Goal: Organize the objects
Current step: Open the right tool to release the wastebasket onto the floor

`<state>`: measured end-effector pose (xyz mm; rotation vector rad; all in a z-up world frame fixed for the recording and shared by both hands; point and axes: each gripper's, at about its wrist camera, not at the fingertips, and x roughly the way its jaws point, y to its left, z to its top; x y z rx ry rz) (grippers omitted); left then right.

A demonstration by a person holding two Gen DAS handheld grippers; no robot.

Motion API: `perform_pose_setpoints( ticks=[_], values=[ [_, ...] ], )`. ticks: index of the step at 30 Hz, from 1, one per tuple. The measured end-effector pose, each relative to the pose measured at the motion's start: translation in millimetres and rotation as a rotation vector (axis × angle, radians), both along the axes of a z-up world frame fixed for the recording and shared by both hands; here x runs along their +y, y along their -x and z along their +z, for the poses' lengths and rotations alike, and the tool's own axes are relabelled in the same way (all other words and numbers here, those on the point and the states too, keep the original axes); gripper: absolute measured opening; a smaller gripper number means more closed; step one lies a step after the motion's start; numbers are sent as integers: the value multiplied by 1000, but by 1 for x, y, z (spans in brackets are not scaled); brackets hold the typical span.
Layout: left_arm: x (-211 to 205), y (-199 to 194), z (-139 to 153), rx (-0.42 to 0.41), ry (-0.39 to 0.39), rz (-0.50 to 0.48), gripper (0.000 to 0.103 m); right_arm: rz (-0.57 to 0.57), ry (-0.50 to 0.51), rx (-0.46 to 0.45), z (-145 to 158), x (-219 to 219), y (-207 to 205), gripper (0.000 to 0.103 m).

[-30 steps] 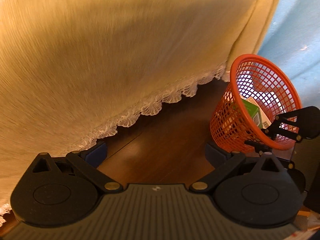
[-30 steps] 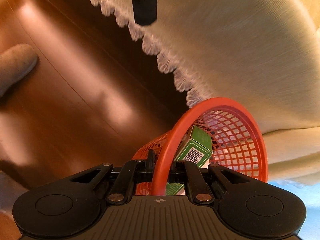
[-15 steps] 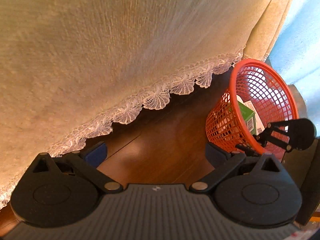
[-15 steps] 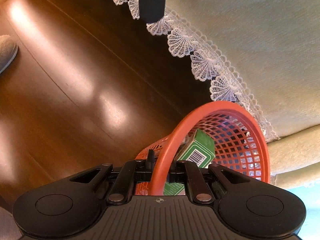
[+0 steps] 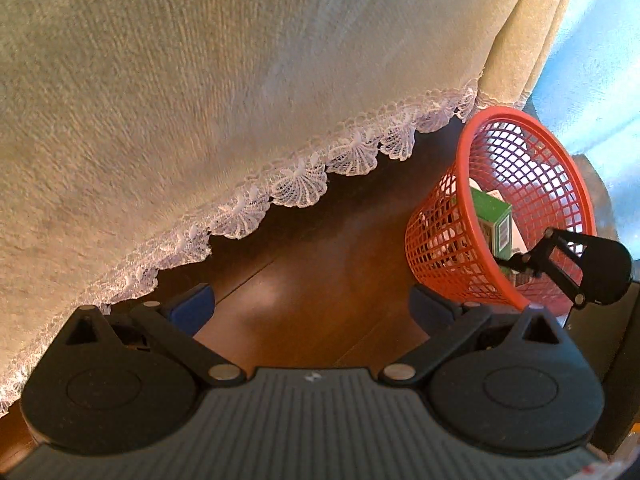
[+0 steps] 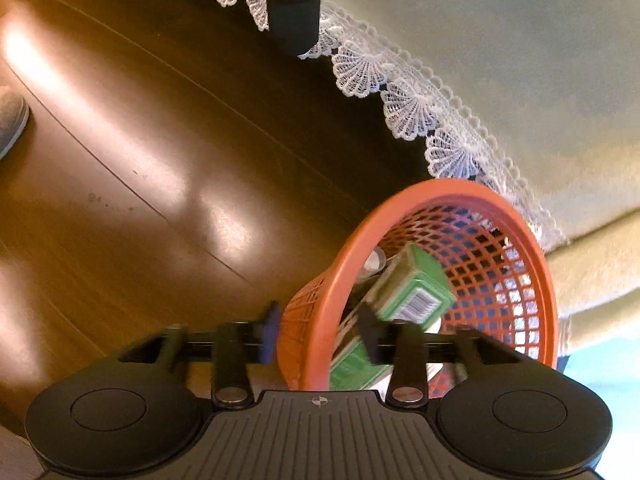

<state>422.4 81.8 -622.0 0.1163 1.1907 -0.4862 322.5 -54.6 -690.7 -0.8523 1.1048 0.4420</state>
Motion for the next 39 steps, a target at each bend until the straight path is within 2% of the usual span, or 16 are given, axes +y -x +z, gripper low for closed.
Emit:
perform_pose_setpoints(
  ticks=[3, 10, 14, 18, 23, 30, 35, 39],
  values=[
    [1, 2, 2, -2, 6, -11, 101, -1, 11, -10, 3, 0, 8, 54],
    [5, 9, 12, -6, 21, -7, 101, -39, -9, -31, 26, -2, 20, 55],
    [11, 14, 28, 0, 30, 18, 101, -61, -15, -45, 51, -1, 27, 56],
    [13, 22, 60, -3, 32, 22, 101, -100, -23, -53, 87, -2, 31, 56],
    [17, 36, 122, -8, 25, 31, 101, -246, -71, -45, 153, -8, 34, 56],
    [31, 62, 231, 7, 25, 66, 101, -548, -178, -14, 271, -13, 42, 56],
    [32, 81, 308, 0, 17, 59, 102, -717, -250, 0, 350, -14, 52, 56],
    [30, 92, 364, -19, 29, 60, 102, -822, -297, -30, 414, -15, 59, 56]
  ],
)
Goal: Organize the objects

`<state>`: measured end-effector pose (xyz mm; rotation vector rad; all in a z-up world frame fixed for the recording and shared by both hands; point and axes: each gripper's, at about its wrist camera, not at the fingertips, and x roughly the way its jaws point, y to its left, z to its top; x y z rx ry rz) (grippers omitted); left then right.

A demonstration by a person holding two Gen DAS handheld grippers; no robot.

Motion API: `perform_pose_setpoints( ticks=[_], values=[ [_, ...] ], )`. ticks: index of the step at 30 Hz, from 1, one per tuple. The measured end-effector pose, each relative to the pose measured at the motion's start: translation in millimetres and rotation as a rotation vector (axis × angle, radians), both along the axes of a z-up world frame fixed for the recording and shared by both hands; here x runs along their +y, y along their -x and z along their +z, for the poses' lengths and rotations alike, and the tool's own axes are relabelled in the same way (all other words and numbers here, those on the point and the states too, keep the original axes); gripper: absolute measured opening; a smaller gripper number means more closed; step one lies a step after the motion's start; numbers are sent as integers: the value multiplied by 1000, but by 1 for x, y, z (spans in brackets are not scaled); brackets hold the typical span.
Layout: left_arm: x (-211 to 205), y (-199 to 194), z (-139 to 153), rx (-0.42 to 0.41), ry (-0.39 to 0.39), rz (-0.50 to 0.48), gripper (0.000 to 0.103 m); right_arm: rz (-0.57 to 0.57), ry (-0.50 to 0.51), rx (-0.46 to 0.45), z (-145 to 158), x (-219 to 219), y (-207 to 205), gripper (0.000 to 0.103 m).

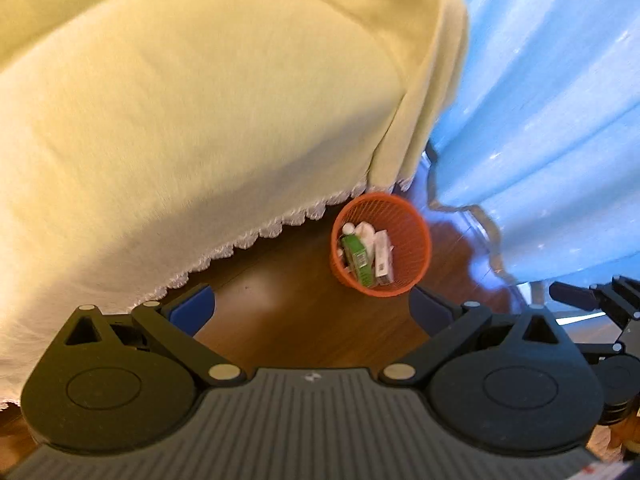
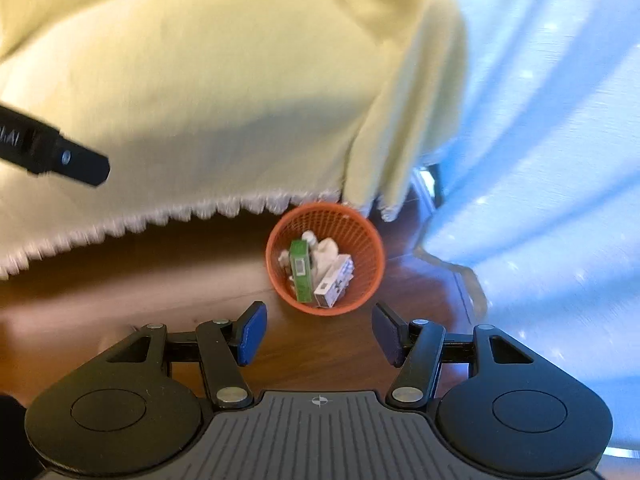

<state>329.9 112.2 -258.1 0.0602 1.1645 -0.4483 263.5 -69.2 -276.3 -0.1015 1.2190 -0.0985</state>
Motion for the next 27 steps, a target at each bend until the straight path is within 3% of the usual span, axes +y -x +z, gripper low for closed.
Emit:
perform_pose_setpoints(
  ticks=[6, 12, 20, 27],
  values=[
    [-9, 15, 72, -58, 1, -26, 102, -84, -44, -47, 73, -6, 1, 56],
    [-10, 29, 126, -118, 4, -6, 102, -118, -63, -107, 131, -17, 0, 56],
    [11, 45, 157, -146, 10, 93, 102, -112, -115, -131, 162, -19, 7, 56],
    [34, 58, 178, -139, 20, 72, 102, -171, -129, -148, 179, -5, 24, 56]
  ],
)
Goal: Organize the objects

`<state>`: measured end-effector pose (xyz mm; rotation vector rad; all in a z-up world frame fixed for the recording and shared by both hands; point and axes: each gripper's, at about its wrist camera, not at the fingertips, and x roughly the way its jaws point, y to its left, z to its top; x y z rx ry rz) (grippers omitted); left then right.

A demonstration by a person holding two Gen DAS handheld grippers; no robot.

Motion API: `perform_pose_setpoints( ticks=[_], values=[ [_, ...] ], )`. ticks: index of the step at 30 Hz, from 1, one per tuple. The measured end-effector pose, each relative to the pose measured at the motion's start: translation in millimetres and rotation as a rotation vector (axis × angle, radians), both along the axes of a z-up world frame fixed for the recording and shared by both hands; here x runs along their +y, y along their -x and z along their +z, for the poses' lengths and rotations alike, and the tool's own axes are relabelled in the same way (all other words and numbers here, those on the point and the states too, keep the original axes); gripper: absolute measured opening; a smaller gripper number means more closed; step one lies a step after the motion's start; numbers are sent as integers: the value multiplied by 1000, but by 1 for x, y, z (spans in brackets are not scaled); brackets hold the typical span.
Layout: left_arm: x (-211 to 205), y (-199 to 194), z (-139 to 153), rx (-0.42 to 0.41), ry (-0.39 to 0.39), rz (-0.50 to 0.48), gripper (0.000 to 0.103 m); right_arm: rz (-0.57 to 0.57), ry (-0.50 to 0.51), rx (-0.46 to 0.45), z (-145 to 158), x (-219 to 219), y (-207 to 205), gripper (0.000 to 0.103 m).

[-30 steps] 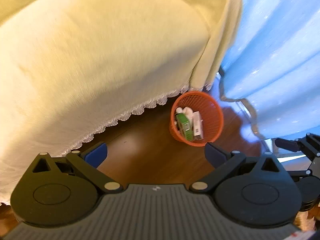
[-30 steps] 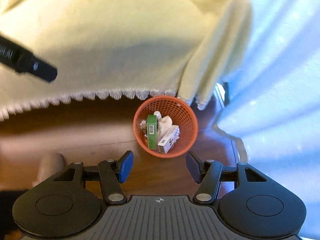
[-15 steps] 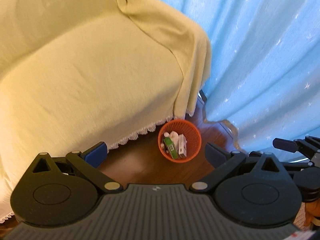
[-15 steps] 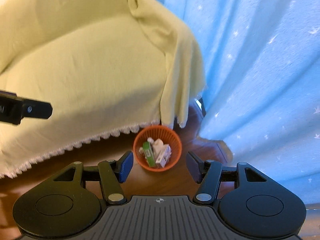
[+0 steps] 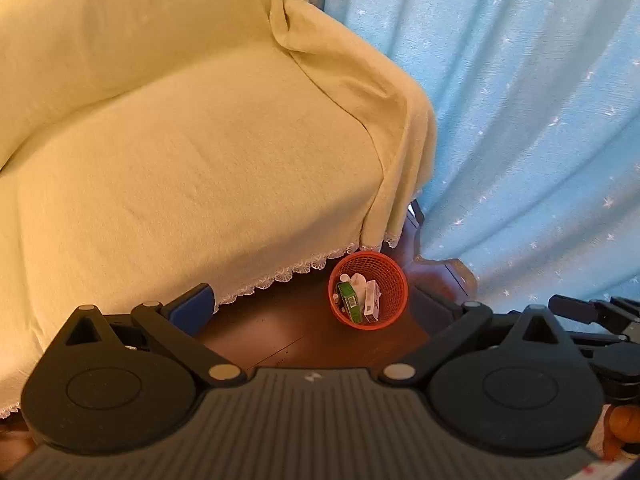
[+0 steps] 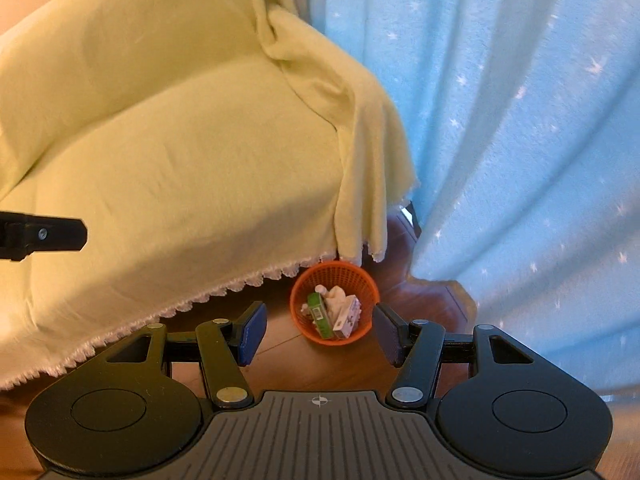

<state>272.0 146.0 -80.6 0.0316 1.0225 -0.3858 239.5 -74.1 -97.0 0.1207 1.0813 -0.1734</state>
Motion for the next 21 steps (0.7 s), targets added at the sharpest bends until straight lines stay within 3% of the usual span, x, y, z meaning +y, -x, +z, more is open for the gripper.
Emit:
perform_pose_setpoints(
  ticks=[11, 21],
  values=[
    [55, 23, 25, -51, 8, -125, 102, -213, 6, -36, 41, 57, 36, 56],
    [108, 56, 48, -107, 1, -99, 102, -231, 0, -90, 70, 119, 71, 56]
  ],
)
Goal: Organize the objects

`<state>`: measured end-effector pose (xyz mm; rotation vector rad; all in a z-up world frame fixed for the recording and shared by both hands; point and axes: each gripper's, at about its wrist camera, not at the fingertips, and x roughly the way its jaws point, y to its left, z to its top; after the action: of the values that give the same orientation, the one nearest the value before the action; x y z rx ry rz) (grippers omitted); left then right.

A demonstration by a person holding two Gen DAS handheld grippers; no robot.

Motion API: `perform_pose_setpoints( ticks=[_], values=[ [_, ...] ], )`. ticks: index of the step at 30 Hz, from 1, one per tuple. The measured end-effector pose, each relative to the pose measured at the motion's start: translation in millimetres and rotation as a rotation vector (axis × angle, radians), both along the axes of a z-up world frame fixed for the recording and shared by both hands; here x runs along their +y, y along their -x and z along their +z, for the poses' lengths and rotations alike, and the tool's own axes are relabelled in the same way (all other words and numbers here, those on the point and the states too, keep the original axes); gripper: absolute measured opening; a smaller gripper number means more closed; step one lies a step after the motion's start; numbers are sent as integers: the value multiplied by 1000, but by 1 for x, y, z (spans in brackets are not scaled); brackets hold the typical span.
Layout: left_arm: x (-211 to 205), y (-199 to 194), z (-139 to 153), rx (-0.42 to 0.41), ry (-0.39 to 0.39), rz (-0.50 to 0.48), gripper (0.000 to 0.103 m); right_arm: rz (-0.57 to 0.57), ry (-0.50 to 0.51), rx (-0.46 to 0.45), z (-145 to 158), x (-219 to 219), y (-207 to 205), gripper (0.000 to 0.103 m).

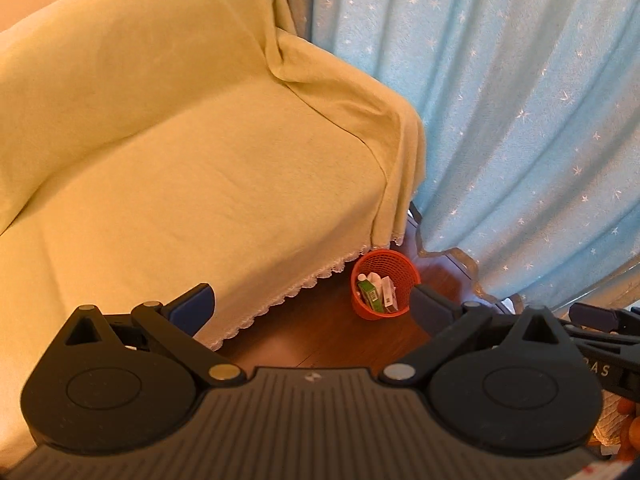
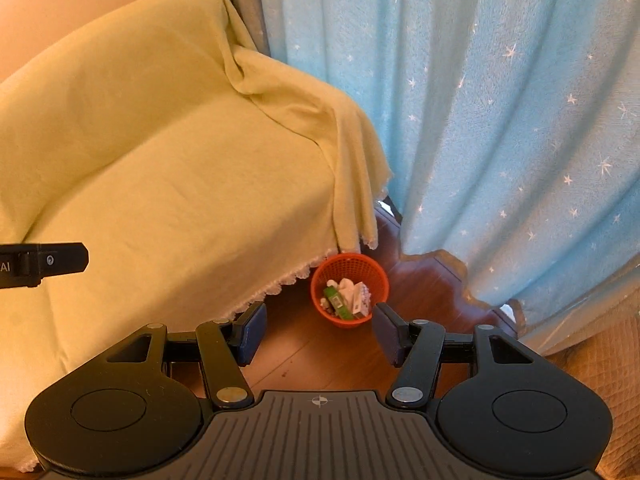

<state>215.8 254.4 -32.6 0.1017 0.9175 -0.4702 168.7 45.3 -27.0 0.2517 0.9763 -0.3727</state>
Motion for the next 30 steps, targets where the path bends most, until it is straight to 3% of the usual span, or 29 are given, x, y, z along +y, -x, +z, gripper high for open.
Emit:
perform_pose_setpoints(
  ticks=[9, 30],
  values=[
    [16, 18, 17, -29, 3, 98, 102, 72, 5, -25, 20, 6, 7, 56],
    [14, 28, 10, -3, -27, 104, 102, 96, -10, -14, 14, -1, 18, 56]
  ],
)
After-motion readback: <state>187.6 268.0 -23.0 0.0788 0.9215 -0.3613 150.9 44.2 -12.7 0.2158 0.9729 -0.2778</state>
